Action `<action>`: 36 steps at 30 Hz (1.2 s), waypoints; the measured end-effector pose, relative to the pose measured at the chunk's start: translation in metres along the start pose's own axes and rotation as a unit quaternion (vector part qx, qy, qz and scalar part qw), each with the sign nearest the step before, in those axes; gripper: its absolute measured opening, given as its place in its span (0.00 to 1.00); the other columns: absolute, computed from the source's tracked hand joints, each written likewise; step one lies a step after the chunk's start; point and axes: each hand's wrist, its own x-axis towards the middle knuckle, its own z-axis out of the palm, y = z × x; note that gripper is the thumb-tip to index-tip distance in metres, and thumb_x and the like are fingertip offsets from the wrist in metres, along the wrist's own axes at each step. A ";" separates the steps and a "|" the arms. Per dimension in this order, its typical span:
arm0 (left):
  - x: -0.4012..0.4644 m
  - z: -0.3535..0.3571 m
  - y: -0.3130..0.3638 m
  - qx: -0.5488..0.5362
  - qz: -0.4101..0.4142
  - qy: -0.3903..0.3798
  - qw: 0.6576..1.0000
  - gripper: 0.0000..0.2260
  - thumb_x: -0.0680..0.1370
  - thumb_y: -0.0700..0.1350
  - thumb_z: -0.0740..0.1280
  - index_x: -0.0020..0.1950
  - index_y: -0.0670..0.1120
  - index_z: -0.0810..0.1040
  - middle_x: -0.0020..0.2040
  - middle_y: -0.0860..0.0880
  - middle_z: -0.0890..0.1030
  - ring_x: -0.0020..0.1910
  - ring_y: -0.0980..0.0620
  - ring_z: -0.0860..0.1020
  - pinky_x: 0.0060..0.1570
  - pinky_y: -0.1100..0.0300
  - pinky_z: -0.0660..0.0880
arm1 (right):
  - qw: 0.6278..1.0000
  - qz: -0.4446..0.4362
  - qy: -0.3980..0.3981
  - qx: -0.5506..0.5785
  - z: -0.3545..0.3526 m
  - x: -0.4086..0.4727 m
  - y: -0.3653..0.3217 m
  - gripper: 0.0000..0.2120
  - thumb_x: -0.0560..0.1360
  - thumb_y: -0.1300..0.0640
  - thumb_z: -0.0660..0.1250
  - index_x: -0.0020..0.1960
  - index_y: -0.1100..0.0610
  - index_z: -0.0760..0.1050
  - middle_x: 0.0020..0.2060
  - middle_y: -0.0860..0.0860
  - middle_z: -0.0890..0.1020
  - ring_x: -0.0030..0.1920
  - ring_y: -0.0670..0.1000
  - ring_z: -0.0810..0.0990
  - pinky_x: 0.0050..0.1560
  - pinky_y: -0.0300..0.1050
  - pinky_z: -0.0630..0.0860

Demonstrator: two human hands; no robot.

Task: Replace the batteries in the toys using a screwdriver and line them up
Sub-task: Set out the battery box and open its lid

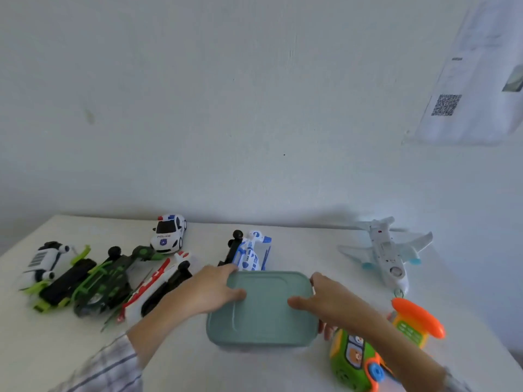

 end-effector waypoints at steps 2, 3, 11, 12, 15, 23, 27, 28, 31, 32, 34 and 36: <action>-0.009 0.017 -0.017 0.006 -0.016 -0.011 1.000 0.24 0.76 0.58 0.66 0.69 0.52 0.69 0.61 0.47 0.78 0.56 0.51 0.77 0.55 0.59 0.72 | 1.000 0.004 -0.013 0.011 0.025 0.003 0.008 0.20 0.72 0.48 0.69 0.52 0.60 0.65 0.41 0.54 0.77 0.25 0.54 0.77 0.23 0.46 0.73; -0.012 0.025 -0.025 0.007 -0.023 -0.015 1.000 0.23 0.76 0.57 0.66 0.69 0.52 0.70 0.61 0.47 0.78 0.56 0.51 0.76 0.55 0.59 0.72 | 1.000 0.008 -0.020 0.012 0.036 0.006 0.010 0.20 0.72 0.48 0.68 0.53 0.60 0.65 0.43 0.54 0.76 0.25 0.53 0.77 0.23 0.46 0.73; -0.015 0.050 -0.041 -0.027 -0.049 0.050 0.997 0.20 0.78 0.55 0.64 0.69 0.51 0.69 0.48 0.51 0.74 0.45 0.55 0.72 0.40 0.62 0.66 | 1.000 -0.003 -0.017 -0.020 0.063 0.035 0.015 0.19 0.74 0.51 0.67 0.56 0.59 0.63 0.46 0.55 0.75 0.28 0.51 0.75 0.18 0.40 0.70; -0.014 0.051 -0.039 -0.029 -0.053 0.063 0.996 0.20 0.79 0.54 0.64 0.68 0.50 0.69 0.47 0.51 0.72 0.46 0.54 0.73 0.42 0.62 0.67 | 1.000 -0.002 -0.015 -0.020 0.063 0.038 0.015 0.19 0.74 0.51 0.67 0.56 0.60 0.63 0.46 0.56 0.75 0.28 0.51 0.75 0.18 0.40 0.69; -0.007 0.063 -0.040 -0.041 -0.085 0.099 0.991 0.21 0.79 0.56 0.62 0.69 0.50 0.67 0.53 0.47 0.73 0.54 0.48 0.75 0.53 0.57 0.72 | 0.995 -0.003 0.007 -0.098 0.067 0.044 0.005 0.20 0.75 0.48 0.66 0.56 0.59 0.62 0.51 0.57 0.75 0.38 0.53 0.77 0.31 0.40 0.72; -0.001 0.098 -0.050 -0.366 -0.094 0.214 0.901 0.34 0.63 0.65 0.65 0.65 0.50 0.69 0.54 0.53 0.75 0.50 0.57 0.75 0.45 0.63 0.70 | 0.899 -0.223 0.109 -0.361 0.098 0.103 -0.034 0.25 0.79 0.55 0.57 0.74 0.44 0.55 0.73 0.59 0.51 0.64 0.63 0.64 0.58 0.55 0.69; 0.003 0.107 -0.060 -0.486 -0.116 0.220 0.838 0.32 0.57 0.65 0.71 0.55 0.49 0.76 0.49 0.50 0.81 0.47 0.50 0.81 0.43 0.57 0.77 | 0.842 -0.273 0.084 -0.457 0.095 0.138 -0.034 0.16 0.76 0.60 0.62 0.62 0.51 0.74 0.72 0.55 0.57 0.71 0.65 0.57 0.57 0.55 0.72; 0.003 0.108 -0.059 -0.491 -0.116 0.223 0.834 0.30 0.57 0.65 0.72 0.53 0.50 0.77 0.48 0.49 0.82 0.46 0.49 0.81 0.43 0.56 0.78 | 0.827 -0.279 0.087 -0.481 0.090 0.141 -0.034 0.14 0.76 0.61 0.62 0.61 0.53 0.77 0.72 0.54 0.58 0.72 0.64 0.55 0.58 0.53 0.71; 0.003 0.107 -0.059 -0.503 -0.106 0.228 0.827 0.28 0.58 0.64 0.72 0.51 0.49 0.77 0.46 0.50 0.82 0.44 0.50 0.81 0.40 0.61 0.77 | 0.862 -0.265 0.105 -0.418 0.082 0.146 -0.033 0.15 0.77 0.62 0.61 0.61 0.54 0.77 0.70 0.52 0.61 0.71 0.62 0.59 0.56 0.50 0.71; 0.003 0.107 -0.060 -0.507 -0.102 0.230 0.825 0.27 0.59 0.62 0.73 0.52 0.48 0.77 0.46 0.50 0.82 0.44 0.50 0.81 0.39 0.64 0.76 | 0.895 -0.226 0.117 -0.367 0.081 0.142 -0.036 0.17 0.77 0.61 0.61 0.64 0.52 0.74 0.70 0.53 0.61 0.68 0.61 0.63 0.57 0.50 0.70; 0.002 0.109 -0.061 -0.541 -0.101 0.233 0.801 0.19 0.70 0.54 0.73 0.55 0.46 0.76 0.47 0.49 0.81 0.45 0.51 0.80 0.38 0.68 0.75 | 0.931 -0.161 0.164 -0.283 0.089 0.132 -0.043 0.21 0.75 0.63 0.63 0.67 0.51 0.68 0.70 0.56 0.60 0.64 0.61 0.66 0.61 0.52 0.67; 0.000 0.111 -0.061 -0.596 -0.121 0.243 0.756 0.10 0.79 0.45 0.67 0.60 0.45 0.74 0.50 0.48 0.80 0.47 0.51 0.79 0.41 0.66 0.76 | 0.901 -0.238 0.274 -0.239 0.106 0.120 -0.051 0.18 0.70 0.67 0.67 0.59 0.56 0.75 0.65 0.59 0.69 0.60 0.62 0.71 0.59 0.52 0.69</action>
